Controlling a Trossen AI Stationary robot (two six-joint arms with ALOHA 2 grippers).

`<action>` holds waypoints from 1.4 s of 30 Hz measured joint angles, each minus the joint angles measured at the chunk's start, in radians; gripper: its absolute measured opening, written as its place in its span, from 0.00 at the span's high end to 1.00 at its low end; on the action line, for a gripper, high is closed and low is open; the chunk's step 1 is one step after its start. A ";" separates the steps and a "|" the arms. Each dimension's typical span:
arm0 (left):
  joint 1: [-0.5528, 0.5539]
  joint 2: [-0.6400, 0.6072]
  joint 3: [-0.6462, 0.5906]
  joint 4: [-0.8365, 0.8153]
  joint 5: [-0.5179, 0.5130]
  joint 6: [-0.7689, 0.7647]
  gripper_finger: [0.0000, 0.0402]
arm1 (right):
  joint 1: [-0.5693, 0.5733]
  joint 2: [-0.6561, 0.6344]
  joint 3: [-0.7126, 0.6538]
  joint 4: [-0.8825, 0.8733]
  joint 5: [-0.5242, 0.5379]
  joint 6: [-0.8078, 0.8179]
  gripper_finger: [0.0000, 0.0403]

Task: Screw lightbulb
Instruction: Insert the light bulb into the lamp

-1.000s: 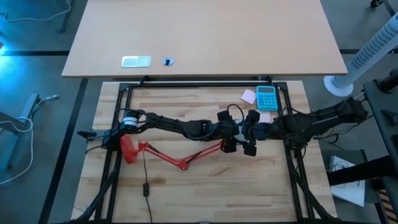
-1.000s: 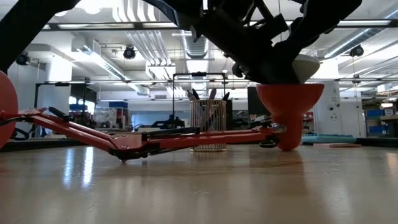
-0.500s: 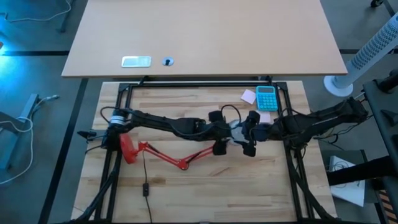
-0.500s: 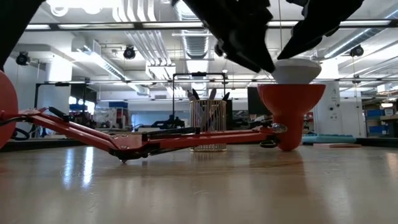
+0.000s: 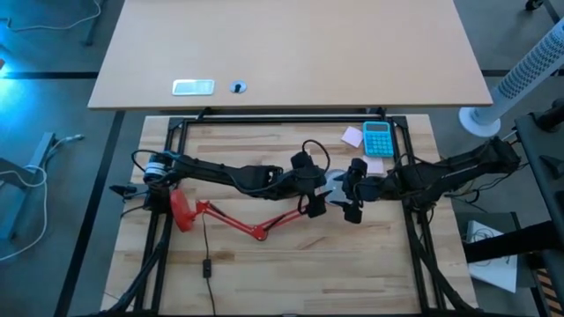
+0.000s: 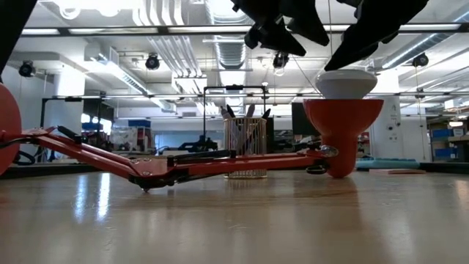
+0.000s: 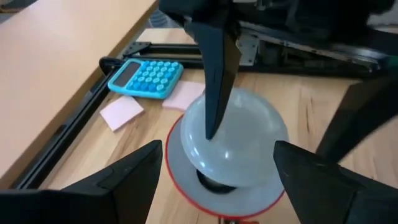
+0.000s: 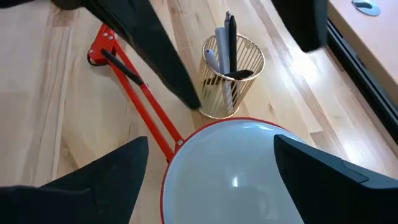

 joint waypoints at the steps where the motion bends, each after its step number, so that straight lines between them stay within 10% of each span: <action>1: 0.000 0.007 0.000 0.000 -0.003 0.000 0.26 | 0.000 -0.004 0.004 -0.003 -0.002 0.000 0.16; 16: 0.019 0.086 -0.002 0.064 -0.018 -0.011 0.26 | 0.003 -0.107 0.110 -0.215 0.002 0.036 0.16; 28: 0.019 0.086 -0.002 0.062 -0.017 -0.008 0.26 | -0.024 -0.170 0.110 -0.563 0.117 0.462 0.17; 42: 0.018 0.020 -0.004 -0.023 -0.015 -0.006 0.26 | -0.154 -0.153 0.099 -0.603 0.010 0.607 0.65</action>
